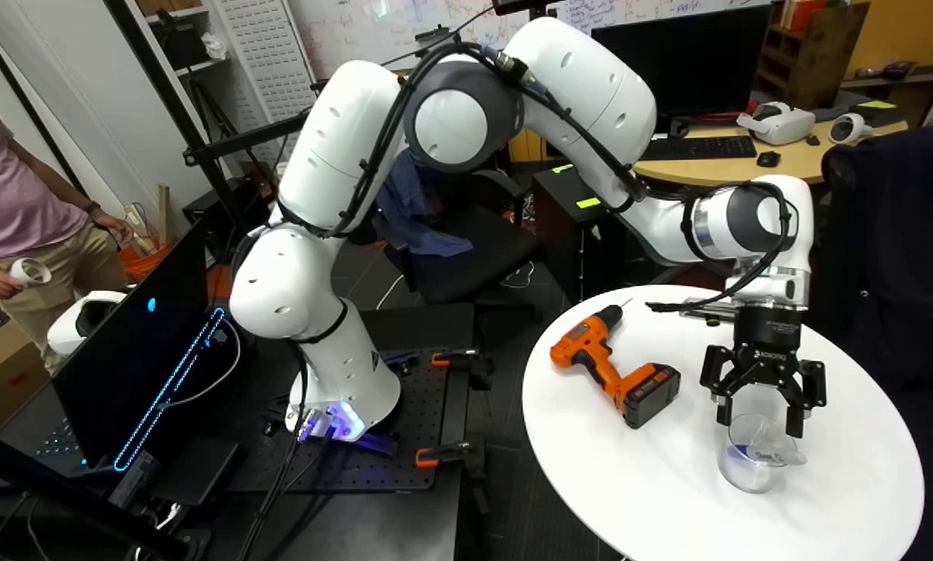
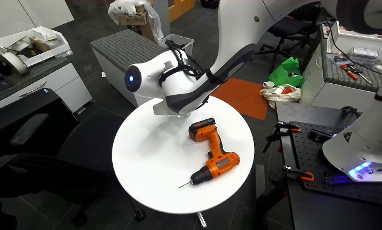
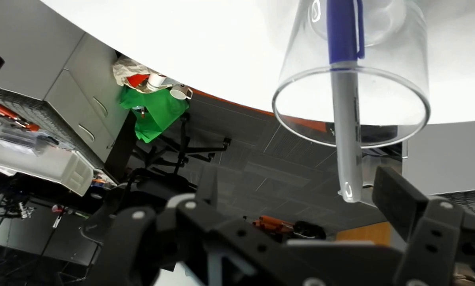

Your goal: Put the pen inside the glass cup, remove the pen from the glass cup

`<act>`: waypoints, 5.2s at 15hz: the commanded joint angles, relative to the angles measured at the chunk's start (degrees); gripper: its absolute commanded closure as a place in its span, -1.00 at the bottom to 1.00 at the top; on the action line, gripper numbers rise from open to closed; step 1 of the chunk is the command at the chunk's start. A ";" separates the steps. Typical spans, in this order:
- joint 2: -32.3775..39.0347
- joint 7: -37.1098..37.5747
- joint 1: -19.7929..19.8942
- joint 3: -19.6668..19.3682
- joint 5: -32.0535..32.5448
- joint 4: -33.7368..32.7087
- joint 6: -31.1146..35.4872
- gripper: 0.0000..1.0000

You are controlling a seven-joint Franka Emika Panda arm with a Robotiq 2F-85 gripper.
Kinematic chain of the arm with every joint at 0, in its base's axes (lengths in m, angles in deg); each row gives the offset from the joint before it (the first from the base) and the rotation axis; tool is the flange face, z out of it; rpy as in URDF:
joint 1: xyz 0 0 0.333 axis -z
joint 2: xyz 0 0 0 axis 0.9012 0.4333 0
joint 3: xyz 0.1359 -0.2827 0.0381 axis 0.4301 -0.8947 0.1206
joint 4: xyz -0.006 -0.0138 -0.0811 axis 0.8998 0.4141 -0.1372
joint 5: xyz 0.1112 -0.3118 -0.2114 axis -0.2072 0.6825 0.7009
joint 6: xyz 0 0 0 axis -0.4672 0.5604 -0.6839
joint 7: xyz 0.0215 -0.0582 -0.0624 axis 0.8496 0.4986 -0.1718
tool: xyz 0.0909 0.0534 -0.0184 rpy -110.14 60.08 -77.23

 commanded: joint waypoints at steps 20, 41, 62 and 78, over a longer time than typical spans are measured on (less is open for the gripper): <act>4.94 -1.88 0.07 -1.60 -1.13 -7.32 -2.94 -0.62; 5.86 -2.24 -0.11 -1.77 -1.01 -9.35 -3.77 0.92; 7.48 -3.36 0.80 -2.47 -1.48 -10.87 -3.81 -0.42; 7.85 -3.40 0.60 -2.56 -1.32 -11.07 -4.01 0.89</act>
